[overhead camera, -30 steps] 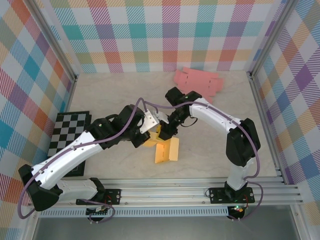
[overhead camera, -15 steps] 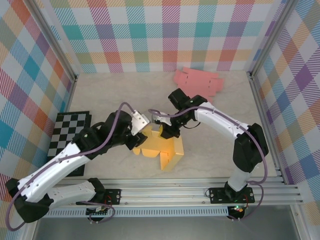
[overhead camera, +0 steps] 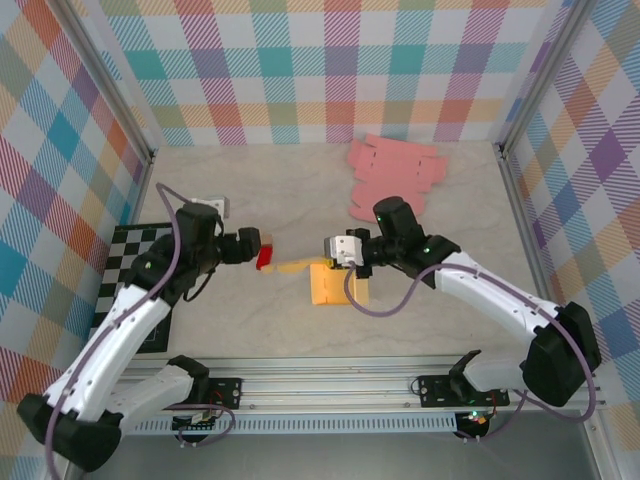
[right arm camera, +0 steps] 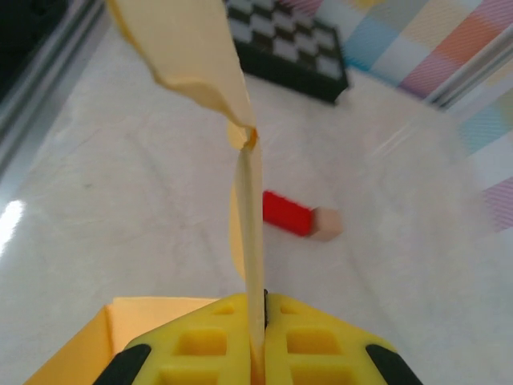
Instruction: Fold the paper box
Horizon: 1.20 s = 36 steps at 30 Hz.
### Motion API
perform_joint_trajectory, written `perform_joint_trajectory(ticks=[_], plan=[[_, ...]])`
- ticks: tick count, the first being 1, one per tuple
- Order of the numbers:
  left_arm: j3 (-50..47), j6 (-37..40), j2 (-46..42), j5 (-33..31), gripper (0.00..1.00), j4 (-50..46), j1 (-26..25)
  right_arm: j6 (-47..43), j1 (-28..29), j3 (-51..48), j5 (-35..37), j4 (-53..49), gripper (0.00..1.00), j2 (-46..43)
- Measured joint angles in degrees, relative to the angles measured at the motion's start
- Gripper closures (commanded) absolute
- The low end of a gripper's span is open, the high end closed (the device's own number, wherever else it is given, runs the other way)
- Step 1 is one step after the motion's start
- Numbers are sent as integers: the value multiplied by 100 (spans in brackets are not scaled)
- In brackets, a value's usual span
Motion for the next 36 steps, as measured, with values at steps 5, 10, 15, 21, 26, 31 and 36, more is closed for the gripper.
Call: perform_joint_trajectory(ticks=[5, 10, 15, 21, 26, 31, 36], plan=[[798, -938, 1390, 1016, 0, 9, 149, 66, 37, -835, 367, 1394, 95, -203], [922, -1517, 1926, 1714, 6, 181, 127, 275, 37, -1202, 627, 2203, 95, -205], [809, -1611, 1985, 1768, 8, 254, 76, 570, 37, -1296, 612, 2686, 96, -205], [654, -1613, 2291, 2131, 13, 354, 50, 920, 35, -1340, 420, 2905, 96, -181], [667, -1762, 2446, 2271, 18, 450, -181, 1156, 31, -1370, 352, 3029, 98, -74], [704, -2120, 2444, 2210, 28, 481, -302, 1158, 31, -1410, 354, 3115, 98, -74], [697, -2481, 2433, 2098, 46, 575, -330, 975, 26, -1449, 354, 3126, 95, -31]])
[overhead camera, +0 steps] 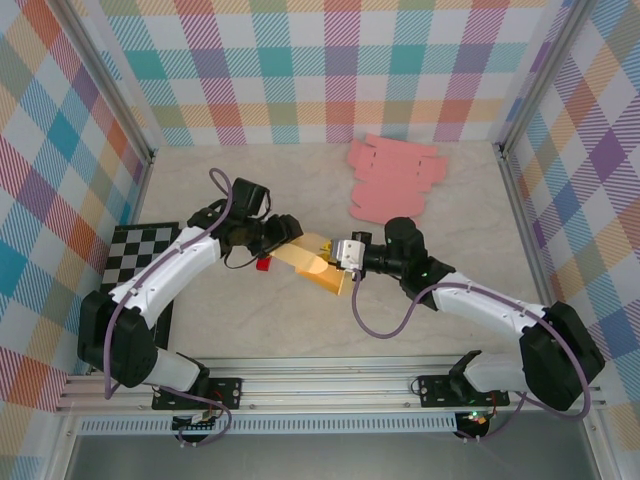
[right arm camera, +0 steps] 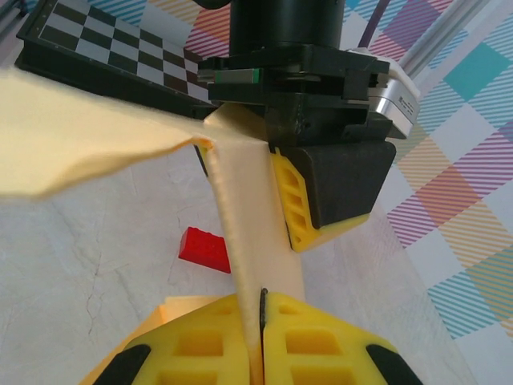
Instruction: Fold the paper box
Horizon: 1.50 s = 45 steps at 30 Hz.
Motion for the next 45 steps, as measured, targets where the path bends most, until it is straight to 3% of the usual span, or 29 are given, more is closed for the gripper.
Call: perform_joint_trajectory(ticks=[7, 10, 13, 18, 26, 35, 40, 45], plan=[[-208, -249, 0, -170, 61, 221, -35, -293, 4, -4, -15, 26, 91, 286], [-343, -304, 0, -282, 62, 262, -59, -328, -2, -4, -37, 4, 89, 411], [-420, -302, 0, -413, 63, 341, -114, -328, -42, -20, -57, -66, 72, 516], [-546, -168, 0, -431, 63, 522, -409, -223, -195, -46, 26, -601, 53, 824], [-953, -61, 37, -778, 64, 669, -623, 22, -229, 133, 315, -1572, 45, 1051], [-1027, 133, 433, -1263, 63, 673, -623, 332, -328, 247, 575, -2337, 45, 986], [-942, 260, 592, -1421, 61, 649, -623, 953, -341, 352, 763, -2673, 44, 649], [-942, 304, 597, -1488, 54, 634, -623, 3073, -291, 1504, 1169, -3593, 43, 656]])
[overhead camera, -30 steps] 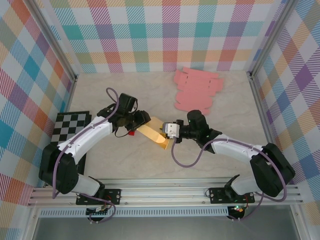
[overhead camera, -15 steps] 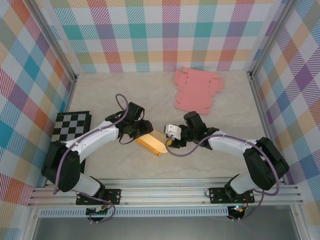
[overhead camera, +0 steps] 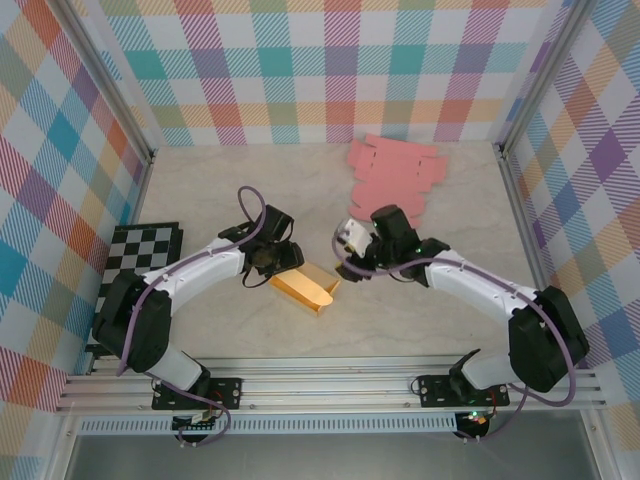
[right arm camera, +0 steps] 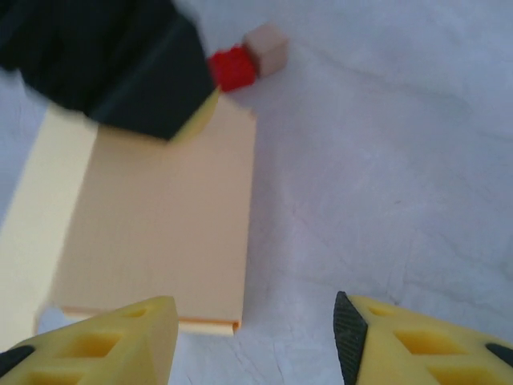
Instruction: Fold the paper box
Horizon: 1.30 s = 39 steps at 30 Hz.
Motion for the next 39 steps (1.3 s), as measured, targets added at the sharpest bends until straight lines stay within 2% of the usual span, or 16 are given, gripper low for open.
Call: perform_joint_trajectory(ticks=[3, 7, 12, 16, 23, 32, 39], plan=[[-28, -7, -17, -15, 49, 24, 0, 1445, 168, 557, 330, -227, 42, 116], [-160, -7, -92, -103, 45, 22, 0, 2994, 595, 459, 737, -358, 42, 339], [-361, -4, -160, -195, 40, -94, -2, 3956, 883, 367, 1163, -551, 41, 914], [-431, 24, -334, -280, 30, -275, -2, 4291, 907, 367, 1386, -616, 41, 1252], [-527, 63, -603, -455, 23, -505, -4, 4592, 931, 269, 1591, -632, 41, 1458], [-896, 81, -870, -468, 22, -680, -4, 4640, 966, 225, 1757, -629, 41, 1515], [-1416, 7, -1047, -446, 30, -579, -7, 4603, 970, 199, 1825, -612, 41, 1620]])
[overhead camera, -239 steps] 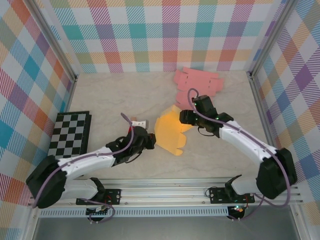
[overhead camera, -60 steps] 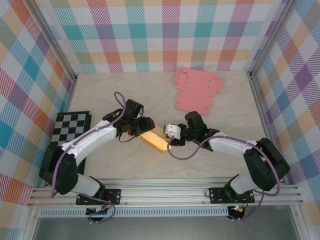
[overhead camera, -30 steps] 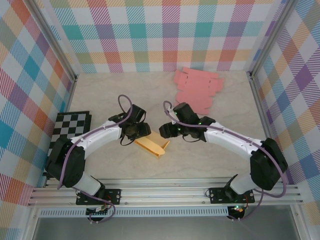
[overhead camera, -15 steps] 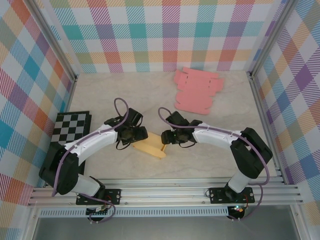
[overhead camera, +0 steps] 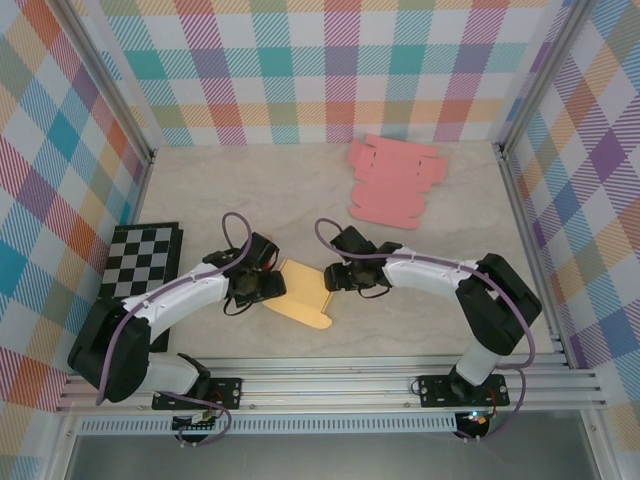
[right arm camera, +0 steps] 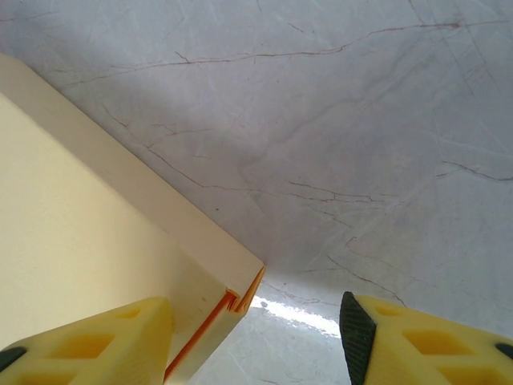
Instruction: Fold the paper box
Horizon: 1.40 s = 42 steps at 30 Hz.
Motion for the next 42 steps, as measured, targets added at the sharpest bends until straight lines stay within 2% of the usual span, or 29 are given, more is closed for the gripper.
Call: perform_joint_trajectory(ticks=[5, 8, 13, 15, 21, 26, 42], plan=[[-79, -39, 37, 46, 31, 190, 2, -203, -35, 330, 70, -68, 41, 260], [-68, -55, 92, 68, 28, 299, 0, -400, -144, 595, 162, -107, 41, 457], [-28, -199, 87, 151, 5, 560, 2, -815, -282, 841, 177, -107, 41, 610], [-26, -328, 35, 151, 0, 697, 2, -953, -282, 857, 175, -107, 41, 608], [2, -734, -151, 262, 0, 1294, 2, -1209, -282, 857, 85, -98, 41, 599], [116, -990, 232, 505, 0, 1596, 7, -1239, -282, 813, -2, -76, 41, 490], [-216, -1283, 535, 605, 0, 1626, 4, -1211, -282, 533, -212, 129, 42, 278]])
